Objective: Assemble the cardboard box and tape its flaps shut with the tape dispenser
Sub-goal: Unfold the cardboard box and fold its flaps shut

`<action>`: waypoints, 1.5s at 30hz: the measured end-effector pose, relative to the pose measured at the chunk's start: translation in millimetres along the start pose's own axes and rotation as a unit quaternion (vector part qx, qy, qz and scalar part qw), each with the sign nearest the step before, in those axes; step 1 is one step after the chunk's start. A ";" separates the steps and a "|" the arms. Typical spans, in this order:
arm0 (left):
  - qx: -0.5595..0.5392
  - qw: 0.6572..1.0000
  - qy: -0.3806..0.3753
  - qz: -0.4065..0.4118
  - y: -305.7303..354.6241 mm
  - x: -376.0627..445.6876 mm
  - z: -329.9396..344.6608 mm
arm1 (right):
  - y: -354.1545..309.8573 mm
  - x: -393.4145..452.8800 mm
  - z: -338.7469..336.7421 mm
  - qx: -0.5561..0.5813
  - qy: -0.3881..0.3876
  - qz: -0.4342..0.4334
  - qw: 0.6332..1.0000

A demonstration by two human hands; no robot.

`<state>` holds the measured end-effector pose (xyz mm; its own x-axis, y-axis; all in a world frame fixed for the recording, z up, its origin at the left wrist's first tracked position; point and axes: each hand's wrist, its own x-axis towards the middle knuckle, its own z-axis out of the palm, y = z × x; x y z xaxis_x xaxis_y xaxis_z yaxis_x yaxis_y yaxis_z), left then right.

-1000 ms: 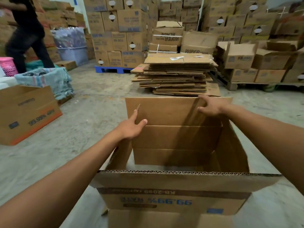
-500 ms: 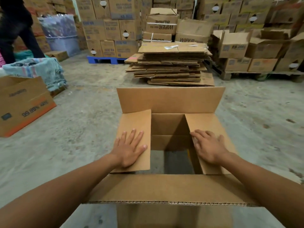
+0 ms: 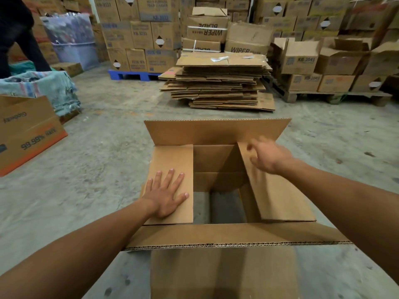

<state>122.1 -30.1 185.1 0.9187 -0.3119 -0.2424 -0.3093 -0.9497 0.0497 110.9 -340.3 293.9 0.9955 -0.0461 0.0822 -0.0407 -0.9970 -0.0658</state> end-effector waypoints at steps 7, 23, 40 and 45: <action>0.009 1.000 -0.015 -0.003 1.6 -1.0 -4.5 | -14.4 41.0 -32.8 -0.012 0.060 0.027 0.998; 0.016 0.993 -0.116 0.011 16.7 -21.7 -30.5 | -6.8 -24.3 27.3 -0.068 -0.256 0.000 0.964; 0.061 0.990 0.084 0.095 8.9 -26.7 -120.1 | -5.5 22.0 -19.6 0.112 -0.329 0.102 0.932; 0.005 0.999 0.046 -0.001 0.1 -0.1 -35.2 | 7.1 12.6 -3.1 0.092 -0.280 0.017 0.956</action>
<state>130.6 -31.2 219.3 0.9380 -0.3110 -0.1530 -0.3086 -0.9504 0.0393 122.8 -348.2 297.6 0.8859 0.0137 -0.4638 -0.1089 -0.9655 -0.2365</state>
